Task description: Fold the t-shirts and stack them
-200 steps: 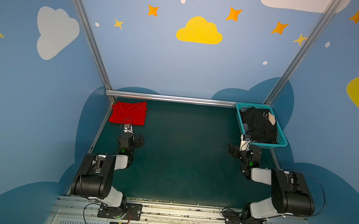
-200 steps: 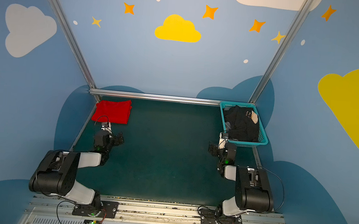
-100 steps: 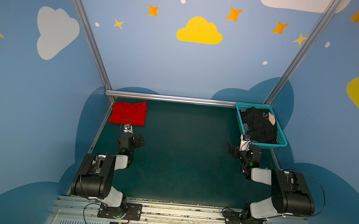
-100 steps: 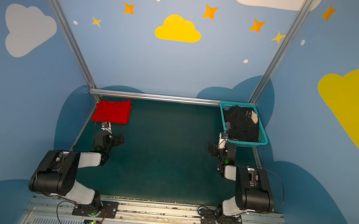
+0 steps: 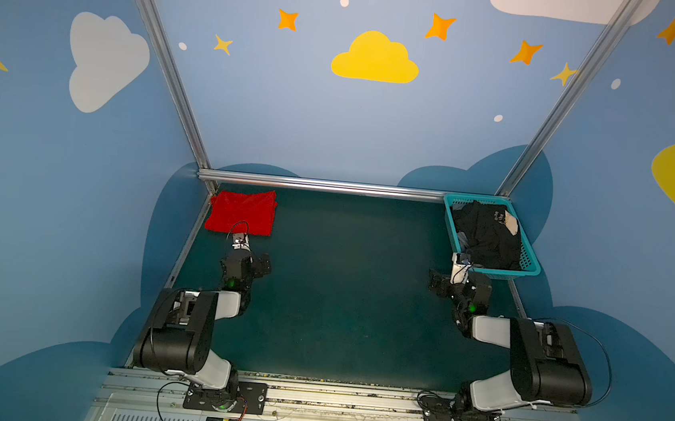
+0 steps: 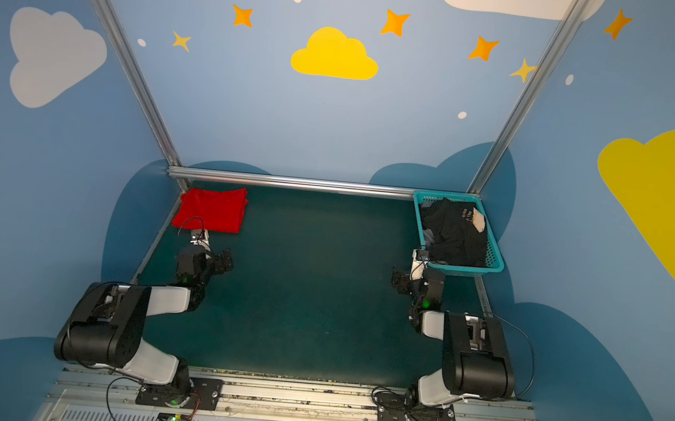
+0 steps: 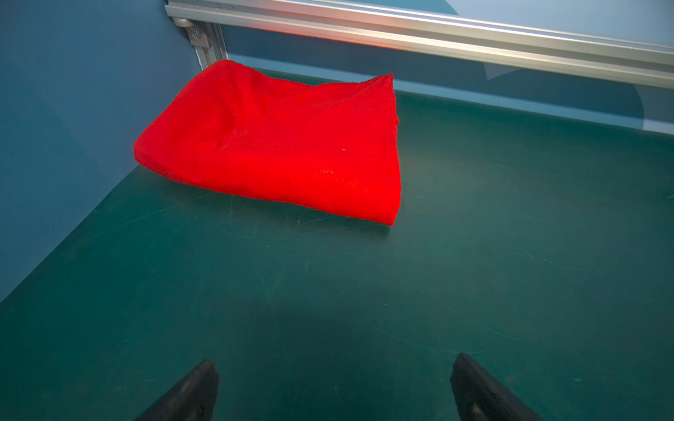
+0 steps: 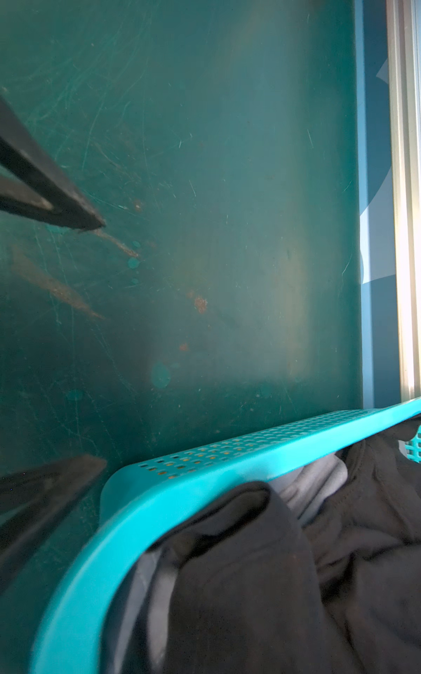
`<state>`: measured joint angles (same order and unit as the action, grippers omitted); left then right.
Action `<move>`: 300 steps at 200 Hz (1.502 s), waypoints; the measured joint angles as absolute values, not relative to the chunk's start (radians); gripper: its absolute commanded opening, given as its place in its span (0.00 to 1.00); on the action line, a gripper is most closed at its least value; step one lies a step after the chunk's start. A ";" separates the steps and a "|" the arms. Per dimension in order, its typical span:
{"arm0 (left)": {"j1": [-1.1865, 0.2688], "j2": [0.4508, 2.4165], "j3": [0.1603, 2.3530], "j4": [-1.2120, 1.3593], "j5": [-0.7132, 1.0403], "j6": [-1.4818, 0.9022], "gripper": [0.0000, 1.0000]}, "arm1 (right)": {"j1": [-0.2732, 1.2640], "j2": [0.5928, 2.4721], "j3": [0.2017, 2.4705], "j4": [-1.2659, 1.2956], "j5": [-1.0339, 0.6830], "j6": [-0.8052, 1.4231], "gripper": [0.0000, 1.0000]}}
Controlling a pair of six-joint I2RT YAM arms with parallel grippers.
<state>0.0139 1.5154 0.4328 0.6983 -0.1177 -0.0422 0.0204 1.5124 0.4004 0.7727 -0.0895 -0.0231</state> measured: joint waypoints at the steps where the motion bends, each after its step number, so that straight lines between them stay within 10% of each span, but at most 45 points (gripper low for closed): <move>1: 0.014 1.515 0.433 0.698 -0.117 -0.042 1.00 | 0.020 1.512 0.400 0.773 -0.089 -0.023 0.97; 170: -0.162 1.091 1.002 -0.187 0.015 -0.309 0.95 | 0.142 0.986 0.800 -0.062 -0.043 -0.018 0.96; 248: -0.161 1.259 1.111 -0.424 0.150 -0.274 0.91 | 0.001 1.385 1.322 -0.458 0.030 0.025 0.94; 300: -0.154 1.280 1.104 -0.475 0.148 -0.262 0.88 | -0.142 1.695 1.532 -0.636 -0.027 0.052 0.71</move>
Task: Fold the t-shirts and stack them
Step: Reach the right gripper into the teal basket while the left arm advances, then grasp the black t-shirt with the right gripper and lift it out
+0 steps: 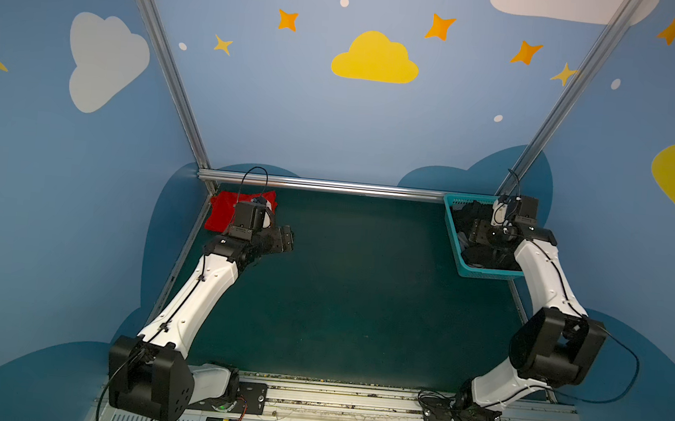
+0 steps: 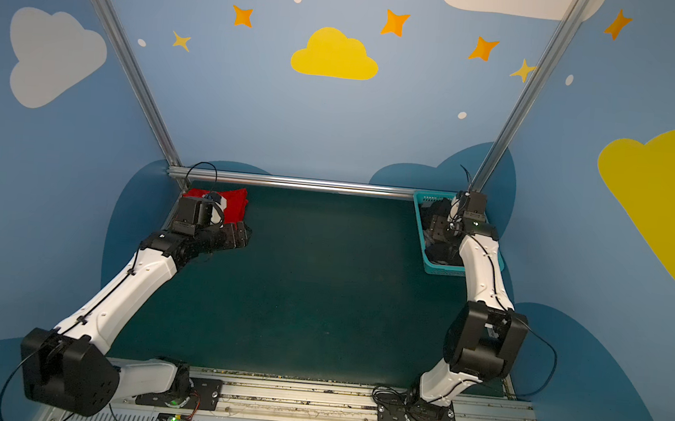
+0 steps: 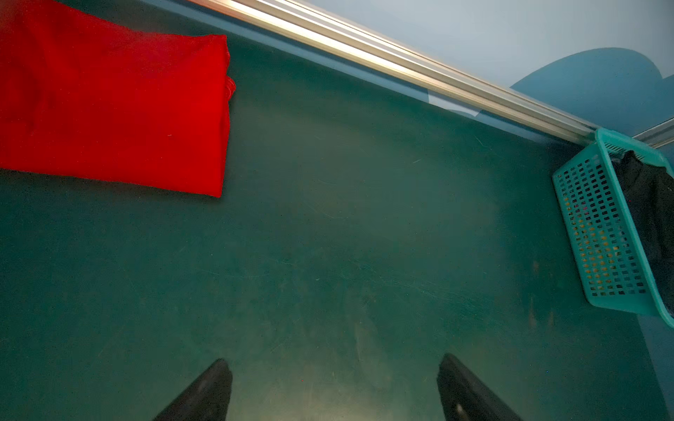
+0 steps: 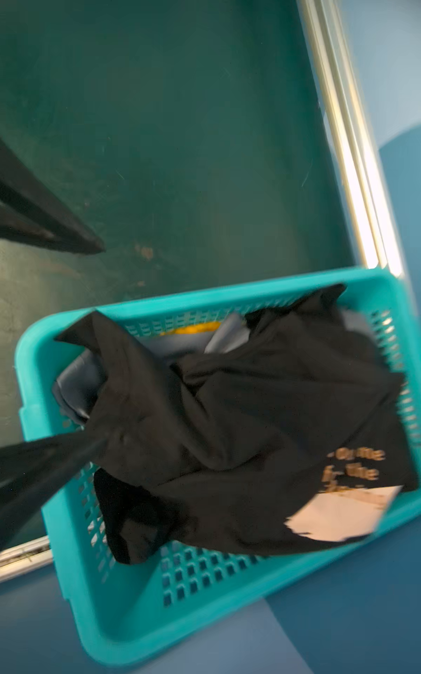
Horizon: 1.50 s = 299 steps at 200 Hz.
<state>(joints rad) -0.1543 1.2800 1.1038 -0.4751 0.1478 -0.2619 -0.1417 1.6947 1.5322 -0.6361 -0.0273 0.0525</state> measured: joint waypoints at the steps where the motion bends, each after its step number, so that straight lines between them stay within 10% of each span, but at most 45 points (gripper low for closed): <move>1: -0.154 1.280 1.103 -0.475 0.147 -0.262 0.88 | -0.144 1.699 1.534 -0.639 -0.028 0.052 0.71; 107: -0.144 1.296 1.087 -0.479 0.163 -0.262 0.86 | -0.192 1.997 1.687 -0.776 -0.151 0.078 0.59; 159: -0.144 1.296 1.082 -0.479 0.167 -0.262 0.84 | -0.192 2.022 1.705 -0.789 -0.165 0.107 0.00; 220: -0.144 1.296 1.082 -0.477 0.172 -0.262 0.83 | -0.190 1.956 1.676 -0.794 -0.163 0.120 0.00; 299: -0.144 1.261 1.048 -0.454 0.194 -0.264 0.82 | -0.044 1.391 1.449 -0.664 -0.155 0.112 0.00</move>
<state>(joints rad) -0.1444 1.2610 1.0485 -0.4538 0.1940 -0.2642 -0.0441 1.3907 1.4494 -0.6636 -0.1555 0.1120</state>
